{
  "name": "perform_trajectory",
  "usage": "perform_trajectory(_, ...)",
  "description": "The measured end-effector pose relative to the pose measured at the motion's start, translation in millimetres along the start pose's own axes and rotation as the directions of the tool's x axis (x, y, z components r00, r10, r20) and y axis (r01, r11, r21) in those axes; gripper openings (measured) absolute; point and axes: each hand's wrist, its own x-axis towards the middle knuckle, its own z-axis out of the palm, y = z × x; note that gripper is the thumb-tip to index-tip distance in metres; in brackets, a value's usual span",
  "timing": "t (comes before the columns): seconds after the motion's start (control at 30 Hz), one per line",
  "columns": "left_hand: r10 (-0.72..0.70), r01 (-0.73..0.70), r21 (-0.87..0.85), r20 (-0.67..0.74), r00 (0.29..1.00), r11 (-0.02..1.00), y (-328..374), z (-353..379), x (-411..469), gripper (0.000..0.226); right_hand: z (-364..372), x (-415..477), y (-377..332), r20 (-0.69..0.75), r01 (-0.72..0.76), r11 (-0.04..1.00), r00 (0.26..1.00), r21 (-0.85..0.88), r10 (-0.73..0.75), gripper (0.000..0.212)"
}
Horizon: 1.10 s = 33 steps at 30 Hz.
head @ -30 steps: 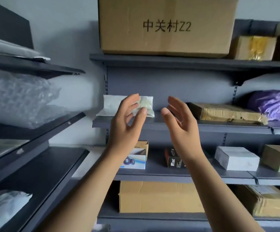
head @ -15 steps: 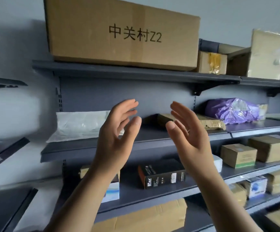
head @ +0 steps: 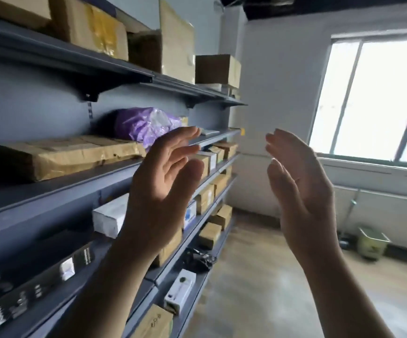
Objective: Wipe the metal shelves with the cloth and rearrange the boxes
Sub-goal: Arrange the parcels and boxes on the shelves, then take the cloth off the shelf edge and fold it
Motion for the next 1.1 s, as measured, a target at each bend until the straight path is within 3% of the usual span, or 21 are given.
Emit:
perform_trajectory(0.23,0.040,-0.028,-0.101,0.113,0.993,0.994,-74,84,39,0.065,-63,25,87,-0.099,-0.007,0.993,0.995,-0.114,-0.004,0.059)
perform_trajectory(0.43,0.018,-0.006,-0.092,0.133,0.991,0.996,-151,168,93,0.052,-105,70,174,-0.114,0.004,0.996,0.993,-0.094,-0.015,0.071)
perform_trajectory(0.57,0.057,-0.044,-0.106,0.129,0.990,0.993,-199,215,132,0.068,-130,108,233,-0.134,0.008,0.996,0.991,-0.086,-0.020,0.074)
perform_trajectory(0.8,0.026,-0.007,-0.132,0.142,0.989,0.991,-293,265,187,0.067,-141,162,338,-0.139,-0.023,0.997,0.990,-0.080,0.011,0.074)
perform_trajectory(1.1,0.070,-0.042,-0.185,0.148,0.986,0.982,-483,328,279,0.075,-123,249,525,-0.133,-0.015,0.990,0.991,-0.143,-0.004,0.076)
